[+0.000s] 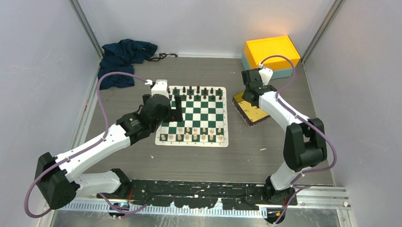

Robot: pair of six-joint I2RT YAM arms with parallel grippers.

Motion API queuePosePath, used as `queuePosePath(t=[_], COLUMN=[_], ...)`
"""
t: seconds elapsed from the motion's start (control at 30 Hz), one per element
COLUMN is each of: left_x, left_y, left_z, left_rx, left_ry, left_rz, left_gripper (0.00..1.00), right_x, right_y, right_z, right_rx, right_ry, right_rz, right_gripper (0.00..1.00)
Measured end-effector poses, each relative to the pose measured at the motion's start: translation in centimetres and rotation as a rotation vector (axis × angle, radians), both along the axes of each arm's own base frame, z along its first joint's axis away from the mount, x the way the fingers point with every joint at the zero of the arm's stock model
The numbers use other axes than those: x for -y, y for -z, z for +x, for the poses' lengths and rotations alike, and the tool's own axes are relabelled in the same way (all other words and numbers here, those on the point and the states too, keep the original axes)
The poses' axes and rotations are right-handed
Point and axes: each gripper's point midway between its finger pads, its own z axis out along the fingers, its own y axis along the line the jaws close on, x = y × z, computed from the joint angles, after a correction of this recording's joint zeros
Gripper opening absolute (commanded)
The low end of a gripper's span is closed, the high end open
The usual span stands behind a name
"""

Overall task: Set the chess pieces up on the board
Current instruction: Pick up the chess piece from the storage box.

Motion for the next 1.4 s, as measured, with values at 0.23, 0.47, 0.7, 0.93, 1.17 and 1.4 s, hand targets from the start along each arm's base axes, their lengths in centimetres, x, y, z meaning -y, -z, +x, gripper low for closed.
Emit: queuePosePath(t=[0.23, 0.47, 0.7, 0.93, 1.17, 1.4], left_x=[0.4, 0.7, 1.1, 1.4, 1.4, 1.4], left_y=[0.5, 0.8, 0.7, 0.8, 0.9, 1.0], left_z=[0.4, 0.8, 1.2, 1.4, 1.5, 1.5], left_rx=[-0.003, 0.002, 0.012, 0.017, 0.016, 0.015], left_ry=[0.012, 0.020, 0.022, 0.022, 0.021, 0.020], left_rz=[0.017, 0.029, 0.021, 0.014, 0.014, 0.014], left_gripper=[1.00, 1.00, 1.00, 0.99, 0.99, 0.99], right_x=[3.0, 3.8, 4.2, 4.6, 4.7, 4.7], right_y=[3.8, 5.5, 6.2, 7.0, 7.3, 8.1], right_z=[1.2, 2.3, 3.6, 4.4, 4.6, 4.7], right_rx=[-0.075, -0.109, -0.115, -0.123, -0.126, -0.139], right_ry=[0.069, 0.081, 0.079, 0.082, 0.083, 0.079], right_rz=[0.009, 0.022, 0.030, 0.038, 0.043, 0.053], right_gripper=[0.35, 0.35, 0.35, 0.35, 0.35, 0.34])
